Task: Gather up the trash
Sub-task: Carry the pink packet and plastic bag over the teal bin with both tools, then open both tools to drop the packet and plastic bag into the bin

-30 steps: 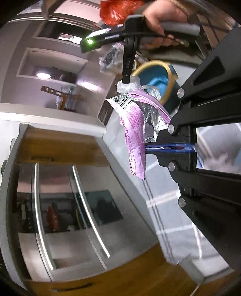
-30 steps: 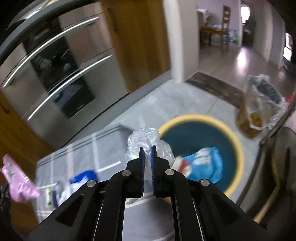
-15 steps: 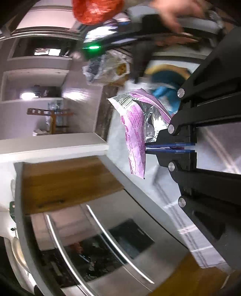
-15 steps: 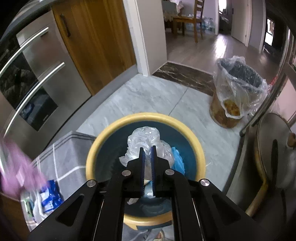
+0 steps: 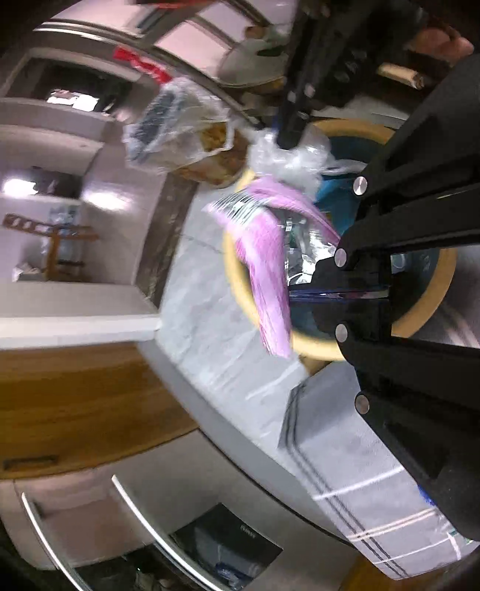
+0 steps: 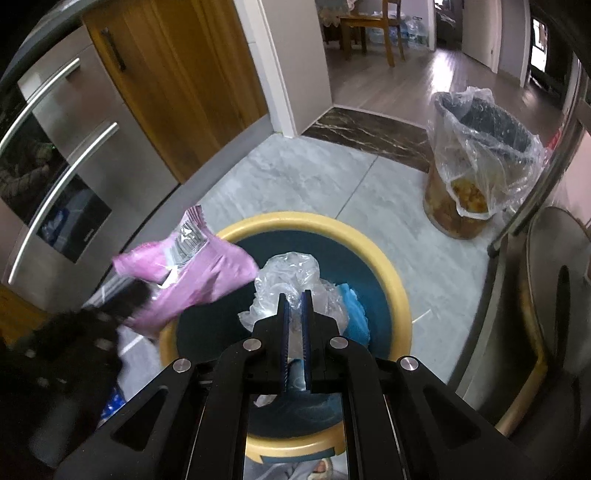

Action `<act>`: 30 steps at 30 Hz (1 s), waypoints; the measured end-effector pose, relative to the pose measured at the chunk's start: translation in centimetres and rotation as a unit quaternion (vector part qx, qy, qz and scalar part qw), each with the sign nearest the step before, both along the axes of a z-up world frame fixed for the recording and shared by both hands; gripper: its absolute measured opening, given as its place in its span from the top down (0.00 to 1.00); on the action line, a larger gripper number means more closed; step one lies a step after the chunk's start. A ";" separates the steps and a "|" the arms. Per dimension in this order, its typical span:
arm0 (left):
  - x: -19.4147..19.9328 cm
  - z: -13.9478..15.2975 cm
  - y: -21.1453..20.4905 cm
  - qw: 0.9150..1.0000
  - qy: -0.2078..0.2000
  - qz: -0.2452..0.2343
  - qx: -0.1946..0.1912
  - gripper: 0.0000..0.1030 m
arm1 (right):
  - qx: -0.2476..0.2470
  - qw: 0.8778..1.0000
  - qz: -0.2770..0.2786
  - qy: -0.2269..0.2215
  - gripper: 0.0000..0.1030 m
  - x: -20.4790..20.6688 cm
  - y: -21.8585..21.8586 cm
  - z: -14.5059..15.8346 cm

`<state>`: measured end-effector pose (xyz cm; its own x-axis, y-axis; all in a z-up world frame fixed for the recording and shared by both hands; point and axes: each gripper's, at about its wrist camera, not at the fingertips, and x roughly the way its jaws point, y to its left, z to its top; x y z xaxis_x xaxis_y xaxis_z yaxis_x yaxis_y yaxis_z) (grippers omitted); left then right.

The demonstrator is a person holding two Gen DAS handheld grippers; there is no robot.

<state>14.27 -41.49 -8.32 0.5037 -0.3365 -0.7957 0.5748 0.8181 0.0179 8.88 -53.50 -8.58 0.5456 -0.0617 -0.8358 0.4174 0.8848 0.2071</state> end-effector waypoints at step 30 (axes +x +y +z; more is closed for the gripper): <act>-5.2 3.4 10.8 0.997 -0.050 0.058 -0.009 0.07 | 0.005 1.000 0.008 -0.021 0.07 -0.3 1.8 1.1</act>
<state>9.08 -30.68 -4.90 0.6158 -0.2851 -0.7345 0.4729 0.8794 0.0551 8.58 -51.66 -7.44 0.5810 -0.0442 -0.8127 0.3941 0.8889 0.2335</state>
